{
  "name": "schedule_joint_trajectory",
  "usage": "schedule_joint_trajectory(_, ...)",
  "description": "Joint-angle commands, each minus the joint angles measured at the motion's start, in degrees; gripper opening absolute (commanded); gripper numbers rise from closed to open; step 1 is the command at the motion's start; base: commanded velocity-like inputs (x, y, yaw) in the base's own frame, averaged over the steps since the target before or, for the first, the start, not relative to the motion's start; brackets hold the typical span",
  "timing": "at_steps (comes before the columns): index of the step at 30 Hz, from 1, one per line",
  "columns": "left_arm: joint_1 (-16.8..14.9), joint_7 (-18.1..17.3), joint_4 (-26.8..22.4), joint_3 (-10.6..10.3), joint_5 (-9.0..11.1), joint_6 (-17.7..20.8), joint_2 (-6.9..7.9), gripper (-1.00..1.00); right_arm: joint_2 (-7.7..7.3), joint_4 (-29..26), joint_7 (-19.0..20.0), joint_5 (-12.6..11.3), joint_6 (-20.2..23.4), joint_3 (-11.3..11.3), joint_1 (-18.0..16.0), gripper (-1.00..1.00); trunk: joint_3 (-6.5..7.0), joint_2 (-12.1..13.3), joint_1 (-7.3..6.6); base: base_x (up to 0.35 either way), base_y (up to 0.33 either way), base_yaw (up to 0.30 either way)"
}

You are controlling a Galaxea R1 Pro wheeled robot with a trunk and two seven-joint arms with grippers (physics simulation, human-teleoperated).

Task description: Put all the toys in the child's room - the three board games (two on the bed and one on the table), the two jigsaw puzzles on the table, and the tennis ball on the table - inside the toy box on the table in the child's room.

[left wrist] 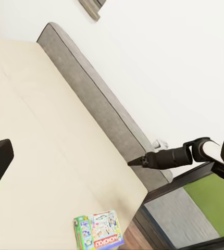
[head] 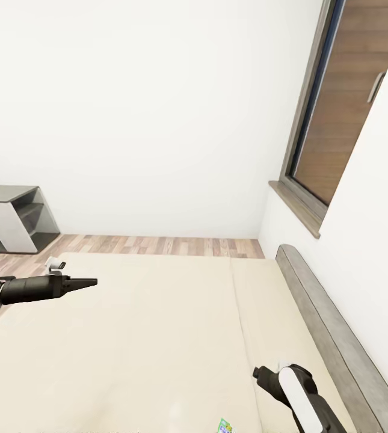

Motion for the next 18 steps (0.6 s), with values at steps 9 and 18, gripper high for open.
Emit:
schedule_joint_trajectory(9, -0.06, -0.23, -0.01, -0.01, 0.00, 0.61, 0.03, 1.00, -0.47, 1.64, 5.61, -0.17, -2.86, 0.07, -0.05, 1.00, -0.98, -0.13, 0.03, 0.000, 0.000, 0.000)
schedule_joint_trajectory(18, -0.08, -0.48, -0.02, 0.16, 0.20, 0.55, 0.12, 1.00, -1.74, 5.37, 7.38, -0.05, -4.79, 0.05, -0.97, 1.00, -1.82, -0.13, 0.03, 0.000, 0.000, 0.000)
